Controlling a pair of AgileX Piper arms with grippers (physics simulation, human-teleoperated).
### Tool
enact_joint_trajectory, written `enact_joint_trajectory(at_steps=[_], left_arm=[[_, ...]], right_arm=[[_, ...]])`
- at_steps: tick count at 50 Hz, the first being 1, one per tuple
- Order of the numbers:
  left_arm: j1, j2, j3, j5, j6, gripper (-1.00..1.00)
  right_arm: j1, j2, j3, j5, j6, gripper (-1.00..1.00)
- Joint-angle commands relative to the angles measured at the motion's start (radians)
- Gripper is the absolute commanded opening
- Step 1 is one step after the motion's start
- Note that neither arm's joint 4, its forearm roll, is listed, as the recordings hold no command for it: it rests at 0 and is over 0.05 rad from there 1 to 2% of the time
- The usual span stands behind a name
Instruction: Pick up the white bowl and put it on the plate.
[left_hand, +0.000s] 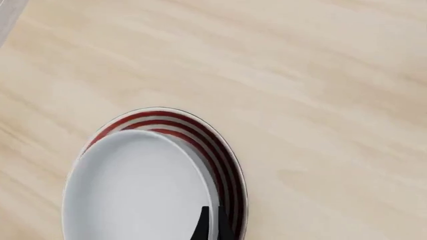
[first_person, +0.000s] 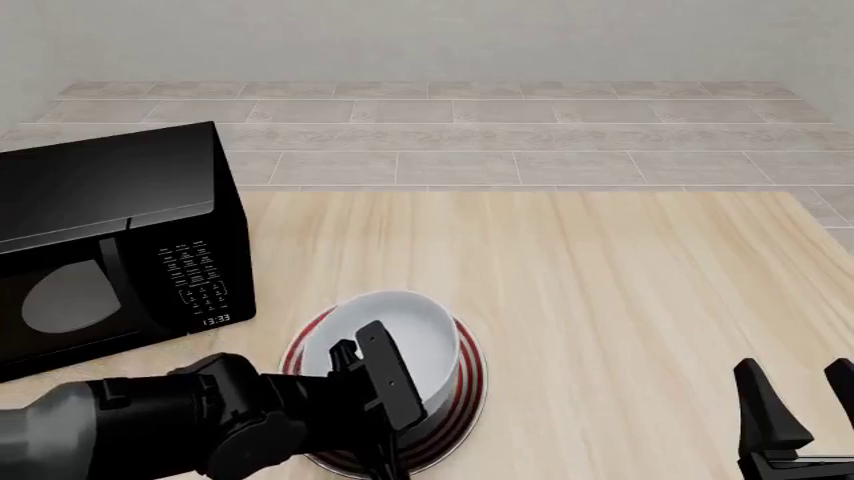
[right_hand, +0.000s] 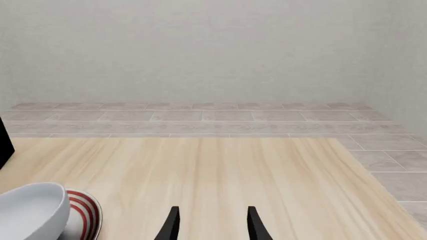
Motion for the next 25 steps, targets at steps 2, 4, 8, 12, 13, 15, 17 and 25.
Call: enact_joint_trajectory(at_steps=[2, 4, 8, 12, 13, 15, 17, 25], left_arm=[[-0.002, 0.013, 0.0, -0.015, -0.001, -1.0], [0.0, 0.014, -0.002, -0.015, -0.001, -1.0], [-0.002, 0.014, -0.004, -0.012, -0.005, -1.0], [0.0, 0.016, -0.004, -0.015, -0.004, -1.0], [0.0, 0.016, -0.004, -0.015, -0.004, -1.0], [0.0, 0.019, -0.002, -0.017, -0.004, -1.0], [0.002, 0.021, -0.003, -0.018, -0.003, -1.0], [0.0, 0.028, -0.005, -0.019, -0.009, -1.0]], right_arm=[[0.0, -0.005, 0.0, 0.006, 0.0, 1.0], [-0.001, -0.005, 0.0, 0.006, 0.0, 1.0], [-0.001, -0.005, 0.0, 0.006, 0.0, 1.0], [0.0, -0.005, 0.0, 0.006, 0.0, 1.0], [0.0, -0.005, 0.0, 0.006, 0.0, 1.0], [-0.001, -0.005, 0.0, 0.006, 0.0, 1.0], [-0.001, -0.005, 0.0, 0.006, 0.0, 1.0], [-0.001, -0.005, 0.0, 0.006, 0.0, 1.0]])
